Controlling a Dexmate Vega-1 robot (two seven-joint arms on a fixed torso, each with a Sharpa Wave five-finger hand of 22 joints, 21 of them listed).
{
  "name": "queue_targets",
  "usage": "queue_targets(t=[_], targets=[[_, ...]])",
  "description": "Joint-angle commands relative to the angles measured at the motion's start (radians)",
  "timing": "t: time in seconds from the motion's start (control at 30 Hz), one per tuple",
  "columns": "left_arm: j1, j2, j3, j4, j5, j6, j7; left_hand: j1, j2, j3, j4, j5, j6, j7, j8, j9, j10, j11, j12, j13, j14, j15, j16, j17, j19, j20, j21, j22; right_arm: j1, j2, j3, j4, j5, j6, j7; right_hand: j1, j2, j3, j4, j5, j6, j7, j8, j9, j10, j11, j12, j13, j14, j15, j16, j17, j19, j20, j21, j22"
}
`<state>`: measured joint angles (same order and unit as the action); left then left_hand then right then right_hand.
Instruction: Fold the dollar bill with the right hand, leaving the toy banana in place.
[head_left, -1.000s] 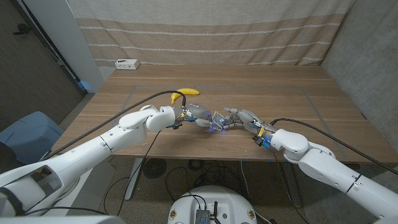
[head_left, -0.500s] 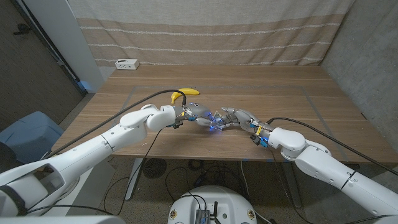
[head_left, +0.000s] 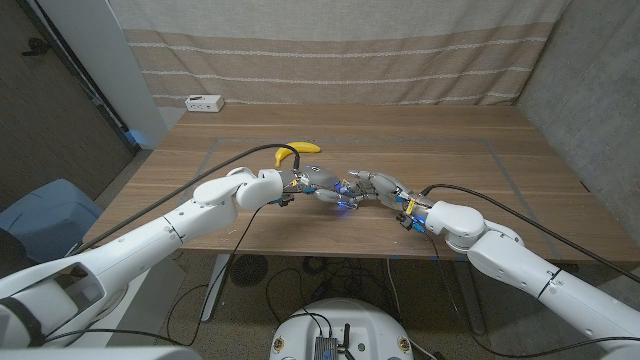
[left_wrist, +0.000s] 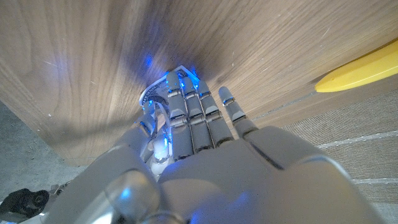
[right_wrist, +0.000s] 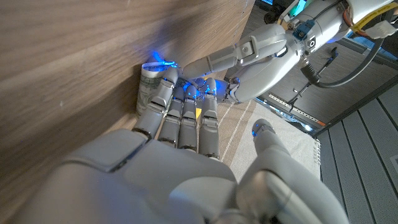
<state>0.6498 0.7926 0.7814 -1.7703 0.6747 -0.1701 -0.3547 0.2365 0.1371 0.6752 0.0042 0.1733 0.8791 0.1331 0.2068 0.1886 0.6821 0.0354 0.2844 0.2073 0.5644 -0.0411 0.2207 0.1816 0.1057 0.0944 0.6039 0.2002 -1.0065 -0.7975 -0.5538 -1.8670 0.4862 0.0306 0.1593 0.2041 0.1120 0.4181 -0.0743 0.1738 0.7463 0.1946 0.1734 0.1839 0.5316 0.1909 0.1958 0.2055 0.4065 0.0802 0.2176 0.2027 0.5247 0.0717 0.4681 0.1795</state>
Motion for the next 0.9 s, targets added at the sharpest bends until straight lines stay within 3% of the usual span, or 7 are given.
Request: queue_targets(t=[0.03,0.4,0.63,0.9], targets=[[0.004,0.003,-0.002,-0.011,0.000,0.005,0.004,-0.010,-0.004,0.000,0.002,-0.004,-0.008,-0.012,-0.004,0.002,0.003,-0.002,-0.004,0.002,0.004,0.001,-0.008,-0.001,0.000,-0.003,0.003,0.000,0.049,-0.033,-0.038,-0.065,-0.084,-0.130,-0.016,-0.017,-0.003,-0.003,0.010,0.003,-0.014,0.007,0.002,0.004,-0.013,0.000,-0.003,0.000,-0.009,0.001,-0.004,0.004,-0.011,0.002,-0.007,0.001],[0.032,0.033,-0.043,-0.069,0.022,0.042,0.048,0.001,-0.028,-0.001,-0.028,-0.002,-0.028,-0.027,-0.011,0.002,0.000,0.001,-0.012,0.002,-0.003,0.011,-0.016,-0.004,0.004,0.000,0.004,-0.001,0.094,-0.048,-0.076,-0.091,-0.121,-0.270,-0.015,-0.035,-0.008,-0.012,0.020,0.005,-0.028,0.008,0.004,0.004,-0.022,0.000,-0.003,0.001,-0.017,0.006,-0.007,0.005,-0.018,0.003,-0.014,0.002],[0.071,0.069,-0.101,-0.140,0.034,0.086,0.101,0.016,-0.038,0.001,-0.057,0.000,-0.017,-0.025,-0.006,0.002,0.014,0.002,-0.012,0.003,0.021,0.014,-0.009,-0.003,0.008,0.009,0.004,-0.002,0.103,-0.044,-0.084,-0.089,-0.131,-0.293,-0.027,-0.047,-0.012,-0.019,0.025,0.006,-0.028,0.009,0.007,0.004,-0.021,0.001,-0.001,0.001,-0.017,0.008,-0.006,0.006,-0.017,0.004,-0.015,0.002],[0.131,0.115,-0.173,-0.236,0.065,0.139,0.171,0.011,-0.035,-0.009,-0.066,0.000,0.027,-0.015,0.010,0.005,0.051,0.008,-0.001,0.011,0.074,0.018,0.013,0.006,0.021,0.015,0.007,-0.002,0.122,-0.036,-0.097,-0.085,-0.144,-0.312,-0.026,-0.055,-0.014,-0.023,0.030,0.007,-0.028,0.009,0.009,0.004,-0.021,0.001,0.000,0.001,-0.015,0.009,-0.006,0.007,-0.017,0.007,-0.017,0.002]])
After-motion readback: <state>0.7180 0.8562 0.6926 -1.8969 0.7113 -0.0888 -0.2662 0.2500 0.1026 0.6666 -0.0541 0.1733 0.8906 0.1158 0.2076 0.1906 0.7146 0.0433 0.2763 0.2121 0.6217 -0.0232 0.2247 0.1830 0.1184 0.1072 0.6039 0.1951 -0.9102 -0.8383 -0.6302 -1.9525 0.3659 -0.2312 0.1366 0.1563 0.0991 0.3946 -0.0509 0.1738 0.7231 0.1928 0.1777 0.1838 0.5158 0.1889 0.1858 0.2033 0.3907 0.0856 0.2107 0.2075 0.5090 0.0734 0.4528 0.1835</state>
